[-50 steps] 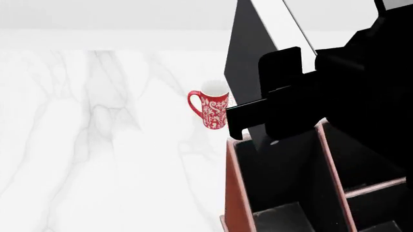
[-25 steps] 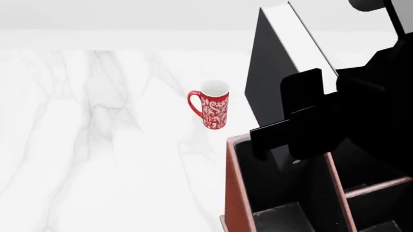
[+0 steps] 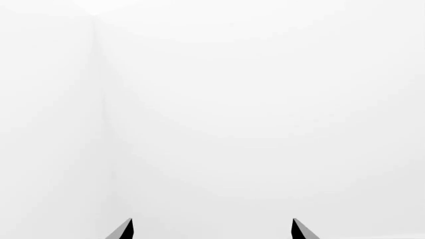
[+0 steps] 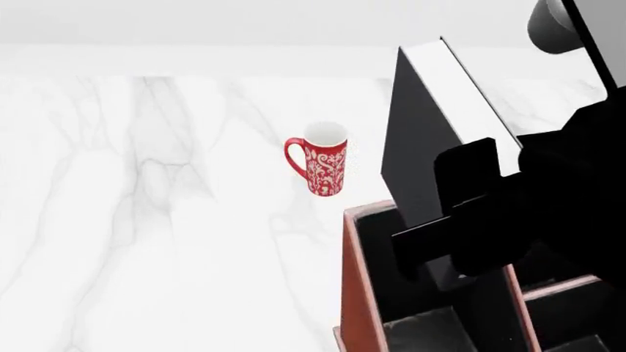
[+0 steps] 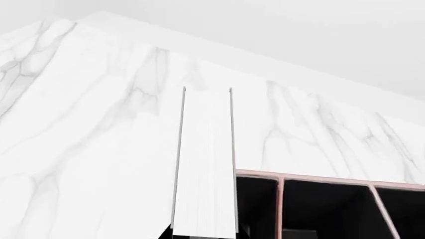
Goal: Pick up the book and place it in the left compartment of the caddy.
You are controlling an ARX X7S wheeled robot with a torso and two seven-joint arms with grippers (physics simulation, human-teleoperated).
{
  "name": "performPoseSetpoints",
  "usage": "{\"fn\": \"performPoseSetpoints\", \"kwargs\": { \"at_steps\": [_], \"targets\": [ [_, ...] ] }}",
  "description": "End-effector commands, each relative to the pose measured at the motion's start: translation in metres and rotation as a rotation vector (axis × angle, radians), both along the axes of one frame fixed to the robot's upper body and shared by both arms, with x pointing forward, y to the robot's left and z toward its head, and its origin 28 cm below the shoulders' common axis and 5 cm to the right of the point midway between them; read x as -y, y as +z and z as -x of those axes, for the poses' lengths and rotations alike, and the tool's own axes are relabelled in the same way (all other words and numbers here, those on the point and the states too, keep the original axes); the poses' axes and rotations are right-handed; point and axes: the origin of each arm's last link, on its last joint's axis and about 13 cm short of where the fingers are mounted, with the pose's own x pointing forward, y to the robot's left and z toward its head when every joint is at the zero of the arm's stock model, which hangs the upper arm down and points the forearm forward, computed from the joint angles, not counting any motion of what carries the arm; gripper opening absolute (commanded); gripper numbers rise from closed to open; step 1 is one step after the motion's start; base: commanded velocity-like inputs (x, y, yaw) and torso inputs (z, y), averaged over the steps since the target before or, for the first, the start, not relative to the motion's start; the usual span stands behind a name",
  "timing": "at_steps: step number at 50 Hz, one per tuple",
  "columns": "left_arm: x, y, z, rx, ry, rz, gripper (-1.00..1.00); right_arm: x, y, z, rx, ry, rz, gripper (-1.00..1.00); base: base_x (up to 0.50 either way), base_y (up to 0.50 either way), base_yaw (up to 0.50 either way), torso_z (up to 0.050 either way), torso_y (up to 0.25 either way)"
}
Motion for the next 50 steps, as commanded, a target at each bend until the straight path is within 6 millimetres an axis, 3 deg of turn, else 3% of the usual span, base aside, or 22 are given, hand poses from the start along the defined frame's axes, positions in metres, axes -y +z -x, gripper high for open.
{"fn": "performPoseSetpoints", "kwargs": {
  "at_steps": [1,17,50],
  "targets": [
    [0.0,0.0,0.0,-0.001,0.001,0.0,1.0,0.004,0.005,0.005,0.034,-0.01,0.028,-1.0,0.0,0.0,0.0,0.0,0.0],
    [0.0,0.0,0.0,0.0,0.002,-0.001,1.0,0.005,-0.004,0.002,0.004,-0.018,0.047,-1.0,0.0,0.0,0.0,0.0,0.001],
    [0.001,-0.001,0.0,-0.002,0.001,-0.004,1.0,0.012,-0.044,-0.025,-0.074,-0.07,0.026,-1.0,0.0,0.0,0.0,0.001,0.001]
  ]
}}
